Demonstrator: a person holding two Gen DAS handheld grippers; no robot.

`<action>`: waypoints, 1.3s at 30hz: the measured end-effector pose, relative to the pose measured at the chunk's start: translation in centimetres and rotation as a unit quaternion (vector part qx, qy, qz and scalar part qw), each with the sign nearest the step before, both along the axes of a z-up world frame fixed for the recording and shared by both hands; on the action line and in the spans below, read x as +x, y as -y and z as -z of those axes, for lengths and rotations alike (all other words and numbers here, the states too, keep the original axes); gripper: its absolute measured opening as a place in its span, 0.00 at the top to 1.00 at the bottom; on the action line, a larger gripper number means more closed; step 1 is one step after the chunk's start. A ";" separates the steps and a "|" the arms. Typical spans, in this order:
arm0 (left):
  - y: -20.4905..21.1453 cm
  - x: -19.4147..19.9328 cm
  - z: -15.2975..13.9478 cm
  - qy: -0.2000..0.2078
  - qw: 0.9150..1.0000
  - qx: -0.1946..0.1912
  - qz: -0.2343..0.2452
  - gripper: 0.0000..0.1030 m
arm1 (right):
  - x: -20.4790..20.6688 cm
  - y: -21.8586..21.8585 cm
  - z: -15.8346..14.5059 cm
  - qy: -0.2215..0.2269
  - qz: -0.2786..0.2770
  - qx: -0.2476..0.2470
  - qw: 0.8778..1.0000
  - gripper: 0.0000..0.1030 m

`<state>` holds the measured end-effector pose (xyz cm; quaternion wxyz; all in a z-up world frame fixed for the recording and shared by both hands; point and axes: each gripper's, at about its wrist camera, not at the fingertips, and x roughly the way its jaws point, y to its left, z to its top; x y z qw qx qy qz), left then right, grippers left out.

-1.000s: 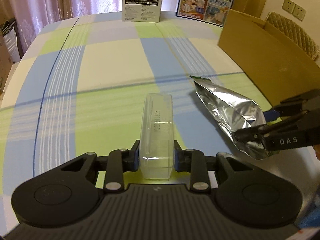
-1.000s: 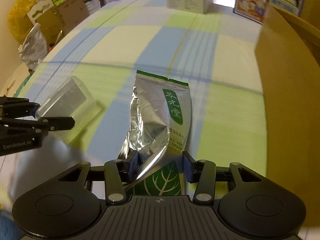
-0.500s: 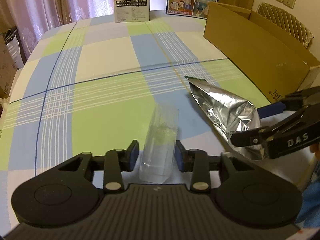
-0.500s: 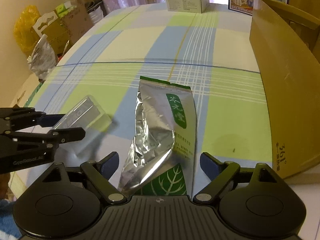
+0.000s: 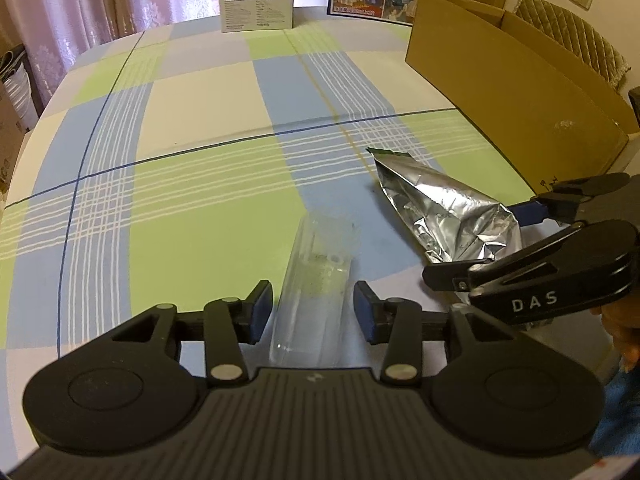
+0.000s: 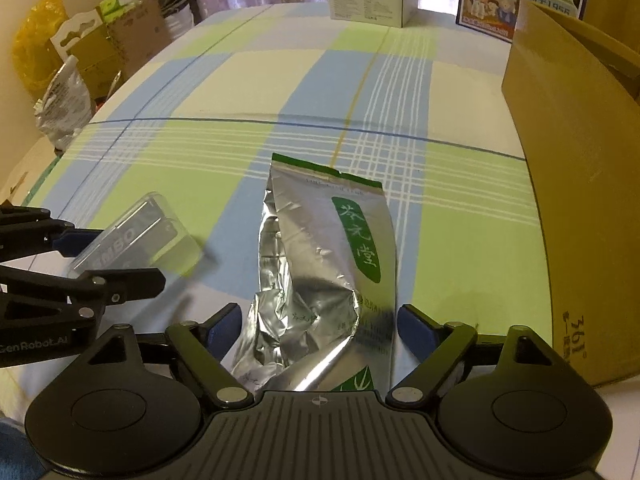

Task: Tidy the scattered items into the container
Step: 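Grasp the clear plastic box with the left tool while the right tool grasps the silver pouch, then lift and carry the clear box with the left tool while the right tool carries the pouch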

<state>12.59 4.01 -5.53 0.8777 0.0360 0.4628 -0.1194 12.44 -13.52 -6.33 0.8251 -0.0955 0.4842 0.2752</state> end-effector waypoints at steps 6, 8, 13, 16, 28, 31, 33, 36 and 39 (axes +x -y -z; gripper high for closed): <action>0.3 0.6 0.6 -0.014 1.000 0.014 0.006 0.62 | -0.2 0.0 0.1 0.000 -0.002 0.000 1.000 0.24; 0.3 0.7 0.7 -0.017 1.000 0.018 0.005 0.62 | -0.3 -0.1 0.2 0.004 -0.006 -0.002 1.000 0.25; 0.5 0.7 0.8 -0.022 0.999 0.026 0.006 0.63 | -0.4 -0.1 0.2 0.005 -0.008 -0.003 1.000 0.30; 0.6 0.7 1.0 -0.025 0.999 0.026 0.003 0.68 | -0.4 -0.1 0.0 0.012 -0.011 -0.006 1.000 0.39; 0.7 0.5 1.2 -0.029 0.999 0.030 0.008 0.73 | -0.4 -0.3 0.3 0.024 -0.014 -0.014 1.000 0.32; 0.6 0.7 1.2 -0.028 0.999 0.031 0.008 0.73 | -0.5 -0.4 0.3 0.025 -0.016 -0.016 0.999 0.31; 0.6 0.9 1.3 -0.029 0.999 0.030 0.009 0.73 | -0.5 -0.4 0.4 0.026 -0.017 -0.018 0.999 0.30; 0.7 1.1 1.3 -0.032 0.999 0.032 0.011 0.73 | -0.5 -0.4 0.5 0.028 -0.017 -0.023 0.999 0.28; 0.9 1.1 1.4 -0.034 0.999 0.032 0.015 0.73 | -0.5 -0.4 0.5 0.028 -0.018 -0.024 0.999 0.28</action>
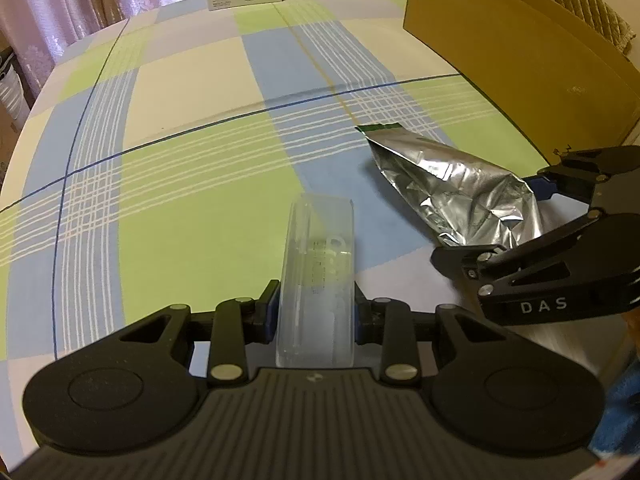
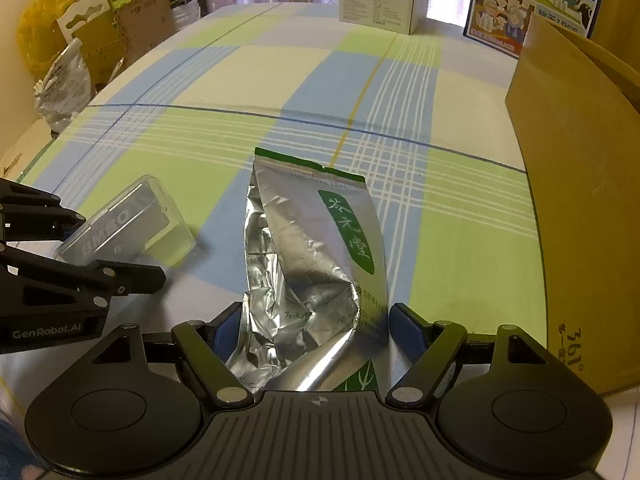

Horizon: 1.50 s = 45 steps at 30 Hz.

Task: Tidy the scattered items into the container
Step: 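Lift and carry the clear box with the left tool while the right tool carries the pouch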

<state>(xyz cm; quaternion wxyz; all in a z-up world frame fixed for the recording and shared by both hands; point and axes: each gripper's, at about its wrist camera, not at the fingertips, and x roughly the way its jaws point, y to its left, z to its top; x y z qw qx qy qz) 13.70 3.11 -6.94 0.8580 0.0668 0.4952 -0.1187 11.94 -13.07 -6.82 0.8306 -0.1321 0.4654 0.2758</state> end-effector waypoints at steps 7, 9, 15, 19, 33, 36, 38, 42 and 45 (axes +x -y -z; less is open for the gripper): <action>0.3 -0.2 -0.1 -0.003 1.000 0.001 -0.003 0.74 | -0.2 0.1 -0.3 0.007 0.001 -0.001 1.000 0.46; 0.4 -0.4 -0.3 -0.001 1.000 0.001 -0.002 0.74 | -0.2 0.3 -0.5 0.010 0.002 0.002 1.000 0.50; 0.8 -0.7 -1.1 0.006 1.000 0.003 -0.004 0.74 | -0.4 0.6 -0.9 0.013 0.009 0.014 1.000 0.55; 1.0 -1.1 -1.4 0.007 1.000 0.003 -0.006 0.74 | -0.5 0.9 -1.0 0.016 0.013 0.019 1.000 0.55; 1.4 -2.5 -3.4 0.021 1.000 0.004 -0.011 0.74 | -1.3 2.4 -3.1 0.024 0.033 0.063 0.997 0.56; 1.7 -2.8 -3.8 0.023 1.000 0.005 -0.011 0.74 | -1.7 2.8 -4.0 0.026 0.041 0.073 0.996 0.56; 1.9 -3.0 -4.2 0.027 1.000 0.004 -0.011 0.74 | -2.0 3.1 -4.7 0.029 0.044 0.080 0.995 0.56; 2.2 -3.5 -5.2 0.035 0.999 0.004 -0.012 0.74 | -2.6 3.9 -6.3 0.035 0.052 0.090 0.994 0.56; 2.4 -4.0 -6.2 0.043 0.999 -0.001 -0.014 0.74 | -3.3 4.5 -7.6 0.044 0.057 0.096 0.993 0.56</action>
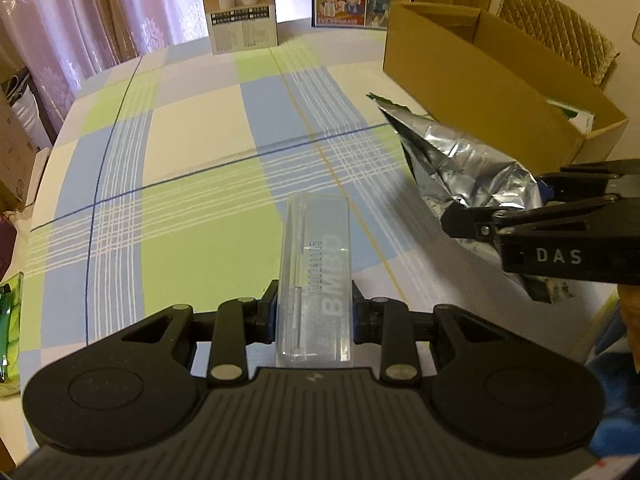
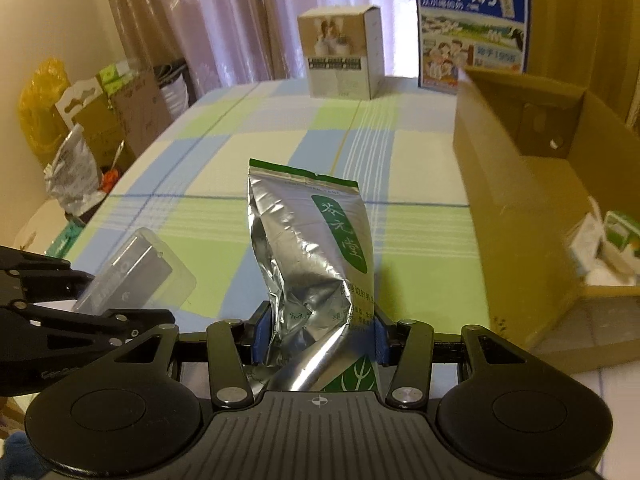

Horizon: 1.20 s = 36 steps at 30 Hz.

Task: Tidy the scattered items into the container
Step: 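Lift and carry the clear box with the left tool while the right tool carries the pouch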

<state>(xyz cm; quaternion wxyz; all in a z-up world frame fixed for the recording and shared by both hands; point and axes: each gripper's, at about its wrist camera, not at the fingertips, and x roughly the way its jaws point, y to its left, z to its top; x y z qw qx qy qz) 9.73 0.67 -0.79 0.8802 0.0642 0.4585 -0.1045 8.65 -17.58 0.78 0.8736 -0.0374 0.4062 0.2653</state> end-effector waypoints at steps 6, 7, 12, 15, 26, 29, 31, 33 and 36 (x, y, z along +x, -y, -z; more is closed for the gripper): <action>1.0 -1.2 -2.1 0.017 1.000 -0.011 0.000 0.74 | -1.5 1.7 -2.5 0.014 0.016 0.014 1.000 0.56; 1.3 -1.4 -2.4 0.020 1.000 -0.014 0.000 0.74 | -1.8 2.0 -2.9 0.017 0.018 0.016 1.000 0.56; 2.8 -2.5 -4.0 0.031 0.999 -0.028 0.005 0.74 | -3.0 4.1 -4.7 0.032 0.030 0.021 0.999 0.56; 4.1 -2.9 -4.7 0.035 0.999 -0.036 0.011 0.74 | -3.5 5.5 -5.7 0.041 0.040 0.021 0.998 0.56; 9.8 -3.6 -6.8 0.049 0.997 -0.055 0.039 0.74 | -4.5 11.0 -9.1 0.069 0.079 0.028 0.994 0.56; 11.5 -3.6 -7.3 0.052 0.996 -0.058 0.049 0.74 | -4.5 12.6 -9.7 0.075 0.092 0.029 0.992 0.56; 12.5 -3.5 -7.5 0.054 0.995 -0.059 0.055 0.74 | -4.5 13.6 -10.1 0.079 0.101 0.029 0.991 0.56; 13.5 -3.4 -7.7 0.055 0.995 -0.059 0.062 0.74 | -4.5 14.6 -10.5 0.082 0.110 0.030 0.990 0.56; 14.9 -3.2 -7.9 0.056 0.994 -0.059 0.073 0.74 | -4.4 16.0 -10.9 0.088 0.120 0.030 0.988 0.56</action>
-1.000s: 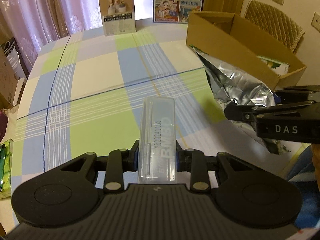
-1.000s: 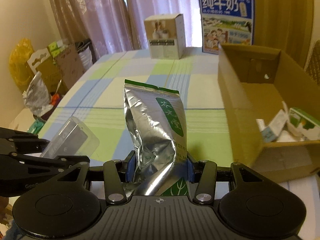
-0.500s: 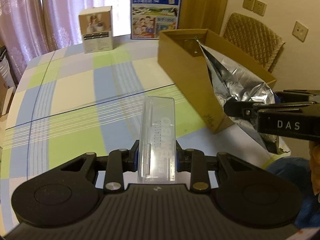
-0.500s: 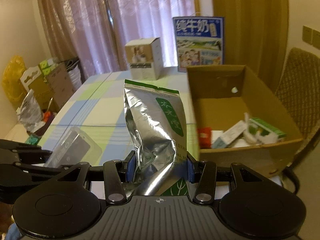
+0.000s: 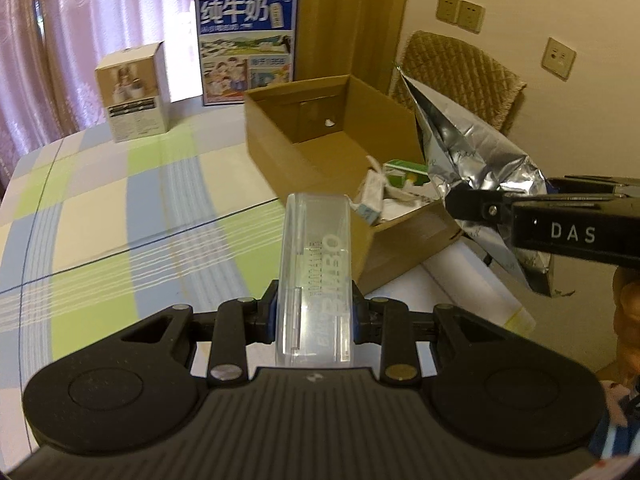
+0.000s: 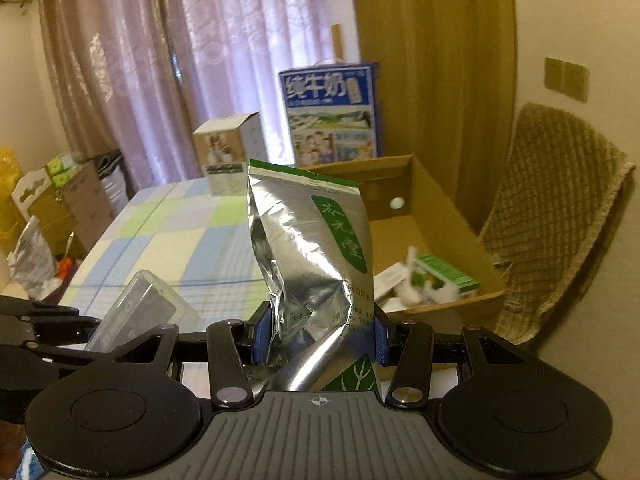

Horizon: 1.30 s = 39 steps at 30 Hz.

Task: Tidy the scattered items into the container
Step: 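Lift and carry the clear box with the left tool while the right tool carries the pouch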

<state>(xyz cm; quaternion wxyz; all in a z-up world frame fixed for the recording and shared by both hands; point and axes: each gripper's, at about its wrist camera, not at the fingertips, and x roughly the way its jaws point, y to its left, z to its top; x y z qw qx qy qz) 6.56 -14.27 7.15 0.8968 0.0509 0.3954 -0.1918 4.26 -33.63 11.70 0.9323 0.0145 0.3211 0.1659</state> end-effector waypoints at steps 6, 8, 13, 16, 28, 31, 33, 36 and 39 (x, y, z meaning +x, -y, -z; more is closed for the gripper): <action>2.5 0.5 -0.1 0.001 1.000 0.000 0.019 0.74 | 0.6 2.1 -0.6 0.006 0.017 -0.004 1.000 0.56; 3.2 0.8 -0.1 0.001 1.000 -0.001 0.023 0.74 | 0.8 2.8 -0.7 0.008 0.022 -0.004 1.000 0.56; 5.0 1.9 -0.4 0.003 0.999 -0.003 0.036 0.74 | 1.7 4.2 -0.9 0.011 0.030 -0.010 0.999 0.56; 6.1 2.6 -0.6 0.006 0.999 -0.007 0.042 0.74 | 2.6 4.8 -0.9 0.013 0.034 -0.012 0.999 0.56; 8.6 6.1 -0.7 0.011 0.999 -0.023 0.045 0.74 | 6.6 5.8 -0.4 0.009 0.037 -0.018 0.999 0.56; 8.8 7.1 -0.7 0.011 0.999 -0.027 0.042 0.74 | 7.8 5.7 -0.4 0.009 0.036 -0.019 0.999 0.56; 9.0 7.8 -0.6 0.011 0.999 -0.030 0.041 0.74 | 8.6 5.6 -0.4 0.009 0.034 -0.020 0.999 0.56; 9.2 8.9 -0.5 0.009 0.999 -0.036 0.039 0.74 | 9.8 5.5 -0.1 0.008 0.033 -0.025 0.999 0.56; 9.5 9.9 -0.3 0.008 0.998 -0.039 0.038 0.74 | 10.9 5.6 0.3 0.006 0.032 -0.030 0.999 0.56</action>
